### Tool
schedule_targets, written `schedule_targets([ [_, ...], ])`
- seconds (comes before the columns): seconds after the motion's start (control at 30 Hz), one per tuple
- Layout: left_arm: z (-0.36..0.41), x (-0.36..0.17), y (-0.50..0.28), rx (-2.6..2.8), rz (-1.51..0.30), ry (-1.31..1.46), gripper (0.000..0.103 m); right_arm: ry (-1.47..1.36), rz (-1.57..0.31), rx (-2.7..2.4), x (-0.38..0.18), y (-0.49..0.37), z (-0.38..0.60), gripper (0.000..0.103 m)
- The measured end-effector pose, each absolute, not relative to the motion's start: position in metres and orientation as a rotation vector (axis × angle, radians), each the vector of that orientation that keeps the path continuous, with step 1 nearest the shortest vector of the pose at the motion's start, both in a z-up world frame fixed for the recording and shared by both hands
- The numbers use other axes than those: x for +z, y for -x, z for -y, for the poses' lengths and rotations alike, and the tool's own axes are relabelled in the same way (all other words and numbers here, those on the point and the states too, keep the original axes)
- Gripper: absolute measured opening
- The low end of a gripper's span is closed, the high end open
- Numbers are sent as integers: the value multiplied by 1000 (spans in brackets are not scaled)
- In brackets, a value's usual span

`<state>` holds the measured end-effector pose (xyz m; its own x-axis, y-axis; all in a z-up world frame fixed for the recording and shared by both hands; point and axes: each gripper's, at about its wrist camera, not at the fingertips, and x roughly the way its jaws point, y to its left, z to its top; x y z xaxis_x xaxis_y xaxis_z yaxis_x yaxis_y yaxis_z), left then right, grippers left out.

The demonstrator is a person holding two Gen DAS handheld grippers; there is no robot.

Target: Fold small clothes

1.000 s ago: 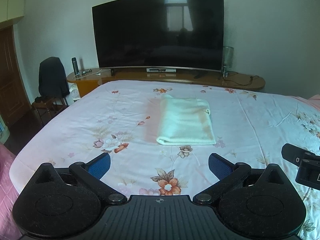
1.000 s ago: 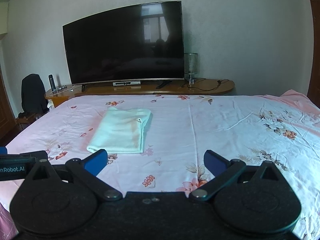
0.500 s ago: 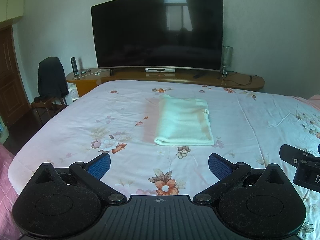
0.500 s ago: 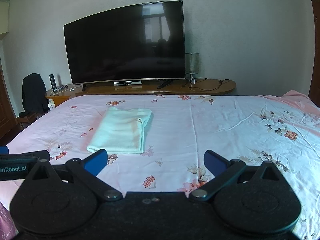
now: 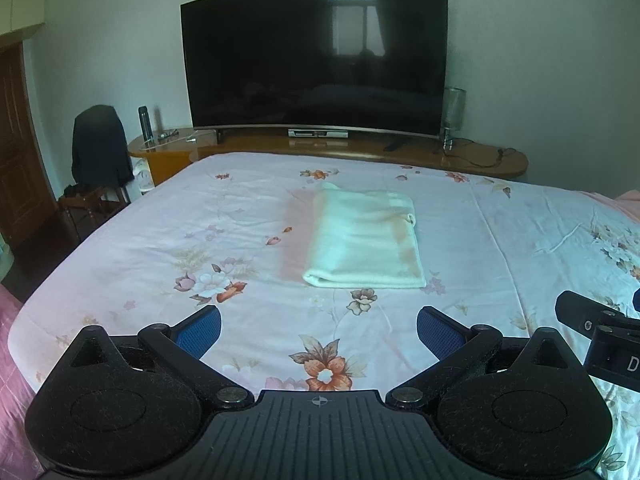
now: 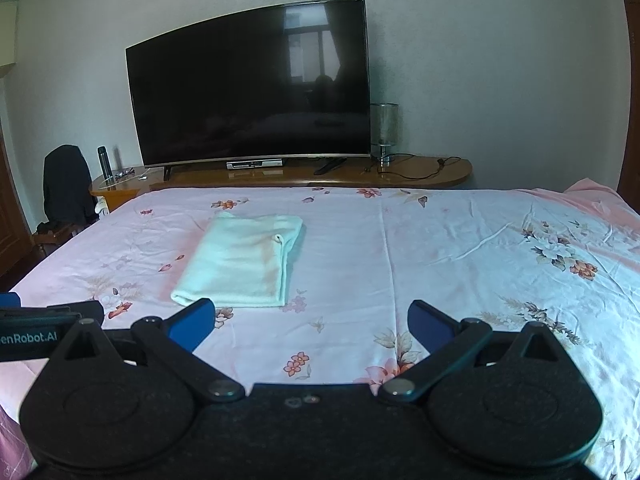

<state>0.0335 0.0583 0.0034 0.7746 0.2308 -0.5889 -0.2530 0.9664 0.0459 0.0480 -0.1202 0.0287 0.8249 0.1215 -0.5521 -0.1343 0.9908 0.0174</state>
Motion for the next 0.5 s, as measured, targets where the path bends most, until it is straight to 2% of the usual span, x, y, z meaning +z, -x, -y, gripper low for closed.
schedule_targets([
  [0.3,-59,-4,-45,248,-646,30,103,31,-593,141,25,-55,116,102],
  [0.5,-58,-7,-54,199,-592,46,103,32,-605,148,20,-64,114,102],
])
